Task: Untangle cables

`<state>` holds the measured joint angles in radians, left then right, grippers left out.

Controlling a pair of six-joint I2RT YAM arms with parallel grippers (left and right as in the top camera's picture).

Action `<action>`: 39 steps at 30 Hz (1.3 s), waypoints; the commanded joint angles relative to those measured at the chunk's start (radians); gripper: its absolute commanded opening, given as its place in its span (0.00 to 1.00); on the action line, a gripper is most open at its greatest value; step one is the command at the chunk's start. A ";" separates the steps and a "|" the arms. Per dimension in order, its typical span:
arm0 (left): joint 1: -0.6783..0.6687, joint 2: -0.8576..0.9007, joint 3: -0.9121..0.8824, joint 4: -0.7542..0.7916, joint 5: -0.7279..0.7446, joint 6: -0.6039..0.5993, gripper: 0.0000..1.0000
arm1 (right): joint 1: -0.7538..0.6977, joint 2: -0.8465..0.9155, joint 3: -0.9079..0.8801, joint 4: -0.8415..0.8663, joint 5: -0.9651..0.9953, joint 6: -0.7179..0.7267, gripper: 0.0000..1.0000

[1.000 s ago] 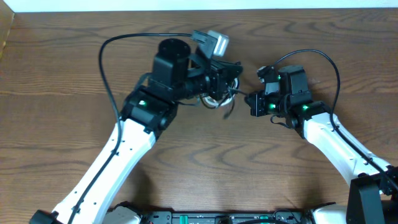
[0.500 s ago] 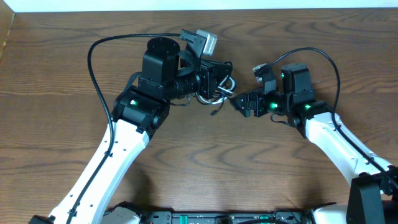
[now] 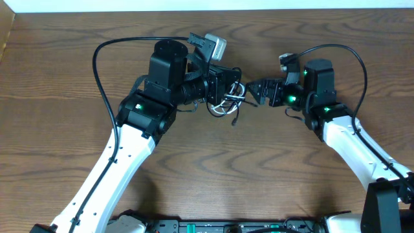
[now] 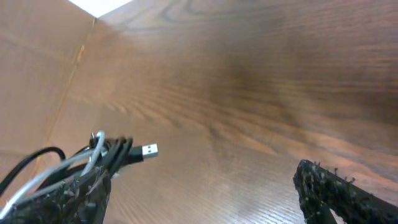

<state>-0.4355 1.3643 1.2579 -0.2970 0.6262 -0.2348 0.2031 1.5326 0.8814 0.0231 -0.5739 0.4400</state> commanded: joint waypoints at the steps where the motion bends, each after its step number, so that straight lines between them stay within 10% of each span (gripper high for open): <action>1: 0.005 -0.019 0.006 -0.017 0.010 0.020 0.08 | -0.001 -0.001 0.000 0.040 0.051 0.128 0.92; 16: 0.004 -0.019 0.006 -0.016 0.011 0.019 0.08 | 0.116 0.000 0.000 0.048 0.085 0.316 0.99; 25: 0.004 -0.019 0.006 0.047 0.022 -0.008 0.08 | 0.145 0.006 0.000 -0.084 0.136 0.348 0.86; 29: 0.004 -0.019 0.006 0.068 0.021 -0.026 0.08 | 0.163 0.031 0.000 -0.090 0.145 0.345 0.22; 31: 0.004 -0.019 0.006 0.066 0.022 -0.026 0.08 | 0.165 0.044 0.000 -0.087 0.145 0.345 0.10; 33: 0.004 -0.019 0.006 0.066 0.022 -0.026 0.08 | 0.165 0.054 0.000 -0.084 0.140 0.345 0.18; 34: 0.004 -0.019 0.006 0.065 0.022 -0.026 0.08 | 0.165 0.058 0.000 -0.083 0.137 0.345 0.73; 35: 0.004 -0.019 0.006 0.063 0.021 -0.026 0.08 | 0.165 0.058 0.000 -0.082 0.137 0.343 0.86; 39: 0.005 -0.019 0.006 0.063 0.010 -0.021 0.08 | 0.162 0.058 0.000 -0.031 0.043 0.219 0.99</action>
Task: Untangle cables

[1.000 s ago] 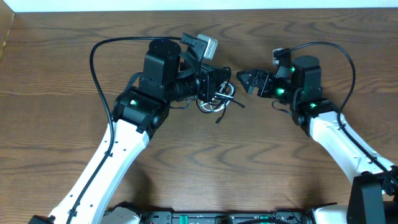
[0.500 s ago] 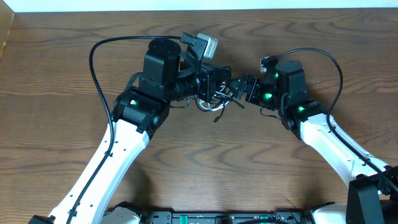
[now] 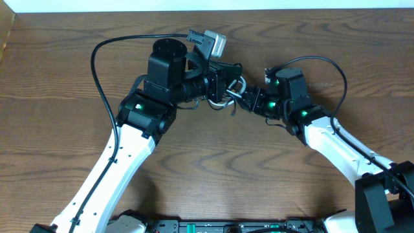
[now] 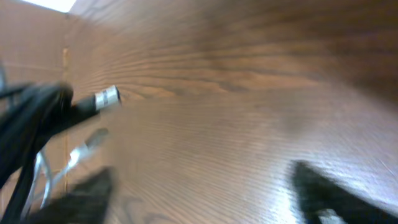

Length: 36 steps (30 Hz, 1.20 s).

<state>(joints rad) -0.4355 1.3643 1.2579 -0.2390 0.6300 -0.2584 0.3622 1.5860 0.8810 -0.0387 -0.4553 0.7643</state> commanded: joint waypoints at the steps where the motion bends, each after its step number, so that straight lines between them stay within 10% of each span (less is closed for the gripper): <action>1: 0.005 -0.019 0.006 0.004 0.006 0.003 0.08 | 0.000 0.003 0.000 0.047 -0.109 -0.127 0.99; 36: 0.004 -0.018 0.006 -0.067 0.005 0.048 0.08 | -0.058 0.002 0.000 0.335 -0.407 0.105 0.99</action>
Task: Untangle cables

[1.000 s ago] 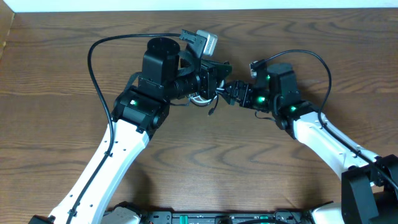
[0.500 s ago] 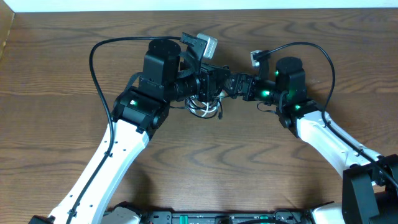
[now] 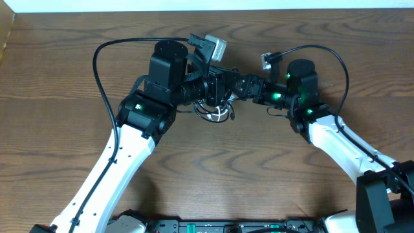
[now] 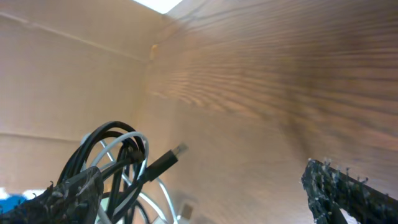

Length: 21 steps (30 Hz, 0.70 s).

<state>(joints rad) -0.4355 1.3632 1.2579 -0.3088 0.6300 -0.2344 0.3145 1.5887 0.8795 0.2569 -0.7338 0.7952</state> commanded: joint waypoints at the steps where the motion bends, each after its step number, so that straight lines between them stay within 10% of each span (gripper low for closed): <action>1: 0.004 -0.017 0.006 0.003 0.005 0.024 0.08 | -0.013 -0.001 0.002 0.057 -0.152 0.094 0.99; 21: 0.004 -0.017 0.006 0.139 -0.020 -0.030 0.08 | -0.004 0.000 0.002 0.038 -0.269 0.151 0.99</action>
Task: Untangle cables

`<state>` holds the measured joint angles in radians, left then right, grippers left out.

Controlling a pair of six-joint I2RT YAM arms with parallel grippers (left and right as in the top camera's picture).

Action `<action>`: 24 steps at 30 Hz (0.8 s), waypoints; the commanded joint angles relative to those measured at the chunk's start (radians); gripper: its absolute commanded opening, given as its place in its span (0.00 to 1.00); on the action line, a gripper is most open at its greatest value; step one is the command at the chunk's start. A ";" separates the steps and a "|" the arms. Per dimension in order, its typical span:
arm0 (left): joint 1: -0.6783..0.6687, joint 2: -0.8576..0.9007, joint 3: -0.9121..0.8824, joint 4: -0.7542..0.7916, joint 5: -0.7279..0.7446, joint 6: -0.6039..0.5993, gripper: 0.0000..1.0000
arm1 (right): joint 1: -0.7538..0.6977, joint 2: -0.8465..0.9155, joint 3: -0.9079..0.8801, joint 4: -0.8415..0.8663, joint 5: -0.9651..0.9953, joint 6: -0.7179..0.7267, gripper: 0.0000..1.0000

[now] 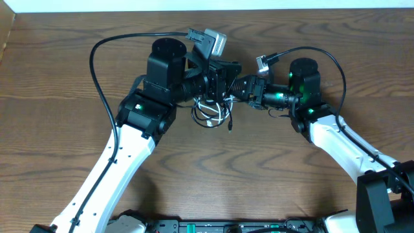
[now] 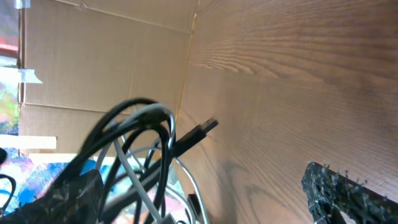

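Observation:
A tangle of black and white cables [image 1: 210, 113] hangs in loops under my left gripper [image 1: 223, 76], which is shut on the bundle's upper part and holds it off the table. My right gripper [image 1: 241, 87] points left, right against the bundle. In the right wrist view that gripper [image 2: 199, 190] stands wide open. The cable loops [image 2: 140, 146] crowd its left finger [image 2: 71, 196], and a black USB plug [image 2: 202, 129] sticks out toward the gap. Its right finger [image 2: 348, 193] is clear of the cables.
The wooden table [image 1: 272, 181] lies under both arms. A cardboard wall [image 2: 106, 50] stands at the table's left edge [image 1: 5, 32]. The left arm's own black cable [image 1: 97, 65] arcs over the table, and the right arm's cable [image 1: 339, 61] loops behind its wrist.
The cable loops now hang lower and spread wider under my left gripper. In the right wrist view the bundle looms larger against the left finger. Both jaws stay as they were.
At first my open right gripper stood apart, to the right of the bundle held by the left gripper. Then it was at the bundle's lower right, then level beside it. Now its left finger is in among the loops, still open.

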<state>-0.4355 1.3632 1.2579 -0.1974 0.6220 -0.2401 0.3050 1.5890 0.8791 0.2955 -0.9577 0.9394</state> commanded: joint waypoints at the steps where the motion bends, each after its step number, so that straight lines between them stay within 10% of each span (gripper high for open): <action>1: 0.004 -0.017 0.006 0.041 -0.012 -0.028 0.08 | 0.010 -0.001 0.002 0.000 -0.045 0.007 0.99; 5: 0.004 -0.017 0.006 0.063 -0.012 -0.032 0.08 | 0.020 -0.001 0.002 0.000 -0.045 0.008 0.96; 10: 0.004 -0.017 0.006 0.096 -0.012 -0.074 0.08 | 0.024 -0.001 0.002 0.000 -0.044 0.007 0.01; 24: 0.053 -0.032 0.006 0.131 -0.011 -0.080 0.08 | -0.071 -0.001 0.002 -0.177 0.043 -0.046 0.01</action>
<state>-0.4076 1.3632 1.2579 -0.0776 0.6178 -0.3161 0.2813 1.5887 0.8799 0.1753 -0.9649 0.9367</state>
